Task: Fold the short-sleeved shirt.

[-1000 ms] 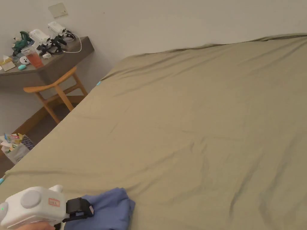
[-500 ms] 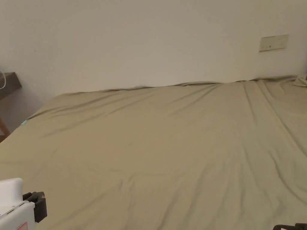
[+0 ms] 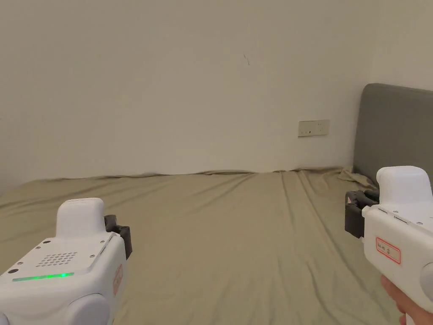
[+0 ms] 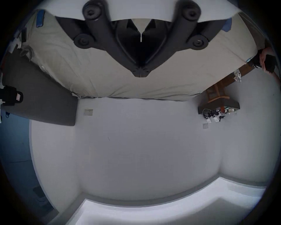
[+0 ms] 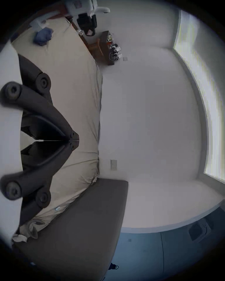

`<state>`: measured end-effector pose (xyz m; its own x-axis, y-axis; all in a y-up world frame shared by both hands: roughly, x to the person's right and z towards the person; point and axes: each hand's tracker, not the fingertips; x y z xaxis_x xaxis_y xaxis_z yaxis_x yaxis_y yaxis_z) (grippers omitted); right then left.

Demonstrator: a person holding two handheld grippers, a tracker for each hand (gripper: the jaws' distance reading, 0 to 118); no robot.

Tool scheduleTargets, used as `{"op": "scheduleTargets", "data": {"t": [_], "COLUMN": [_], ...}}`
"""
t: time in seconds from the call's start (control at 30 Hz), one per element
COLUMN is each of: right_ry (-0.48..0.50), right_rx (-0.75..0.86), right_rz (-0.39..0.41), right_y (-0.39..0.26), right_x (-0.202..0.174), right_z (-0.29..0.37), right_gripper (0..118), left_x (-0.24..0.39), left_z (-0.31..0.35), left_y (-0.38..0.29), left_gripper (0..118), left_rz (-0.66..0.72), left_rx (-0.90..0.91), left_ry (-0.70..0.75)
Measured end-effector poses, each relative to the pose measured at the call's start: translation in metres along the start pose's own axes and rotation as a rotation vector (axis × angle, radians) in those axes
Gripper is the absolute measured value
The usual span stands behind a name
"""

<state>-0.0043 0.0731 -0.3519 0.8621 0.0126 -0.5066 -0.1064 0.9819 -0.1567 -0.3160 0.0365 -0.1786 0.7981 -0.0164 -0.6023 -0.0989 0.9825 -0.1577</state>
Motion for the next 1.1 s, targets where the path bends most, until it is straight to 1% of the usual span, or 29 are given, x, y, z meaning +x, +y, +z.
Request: {"op": "scheduleTargets", "data": {"t": [0.13, 0.23, 0.3, 0.43, 0.6, 0.63, 0.67, 0.7, 0.73, 0.77, 0.8, 0.87, 0.93, 1.03, 1.1], "right_ry": [0.017, 0.033, 0.049, 0.041, 0.042, 0.045, 0.056, 0.062, 0.061, 0.101, 0.115, 0.095, 0.091, 0.116, 0.096], "right_rx": [0.034, 0.047, 0.048, 0.034, 0.038, 0.039, 0.039, 0.037, 0.013, -0.019, 0.065, 0.065, 0.052, 0.057, 0.045], "right_rz": [0.020, 0.020, -0.004, 0.008, 0.005, 0.002, 0.001, 0.012, 0.026, 0.025, 0.021, 0.003, -0.003, -0.010, -0.050], "right_y": [0.001, -0.003, -0.005, -0.005, -0.001, 0.000, 0.001, 0.001, 0.001, -0.003, -0.001, 0.000, 0.006, 0.006, 0.007], "right_x": [-0.019, -0.028, -0.030, -0.036, -0.039, -0.038, -0.039, -0.040, -0.043, -0.043, -0.043, -0.044, -0.047, -0.048, -0.050], "right_z": [0.014, 0.023, 0.026, 0.027, 0.032, 0.035, 0.035, 0.034, 0.031, 0.031, 0.028, 0.024, 0.044, 0.044, 0.044], "right_gripper": [2, 2, 2, 2, 3, 28, 76, 118, 117, 118, 118, 118, 118, 118, 118], "left_x": [0.004, 0.001, -0.005, -0.010, -0.011, -0.012, -0.012, -0.012, -0.013, -0.016, -0.016, -0.020, -0.019, -0.018, -0.021], "left_z": [0.011, 0.029, 0.037, 0.043, 0.045, 0.044, 0.044, 0.044, 0.042, 0.042, 0.044, 0.046, 0.050, 0.051, 0.050], "left_y": [0.010, 0.017, 0.023, 0.032, 0.027, 0.026, 0.024, 0.022, 0.022, 0.024, 0.024, 0.026, 0.024, 0.023, 0.024], "left_gripper": [0, 0, 0, 0, 0, 8, 49, 104, 118, 118, 118, 118, 118, 118, 118], "left_rz": [0.034, 0.020, 0.031, 0.024, 0.007, 0.008, 0.004, -0.004, -0.025, -0.025, -0.022, -0.002, 0.013, -0.003, -0.021], "left_rx": [-0.006, 0.014, 0.033, 0.063, 0.046, 0.043, 0.046, 0.061, 0.046, 0.007, 0.060, 0.057, 0.061, 0.061, 0.065], "left_ry": [-0.019, -0.017, -0.018, -0.006, -0.011, -0.012, -0.011, 0.017, 0.063, 0.060, 0.036, 0.050, 0.041, 0.024, 0.021]}}
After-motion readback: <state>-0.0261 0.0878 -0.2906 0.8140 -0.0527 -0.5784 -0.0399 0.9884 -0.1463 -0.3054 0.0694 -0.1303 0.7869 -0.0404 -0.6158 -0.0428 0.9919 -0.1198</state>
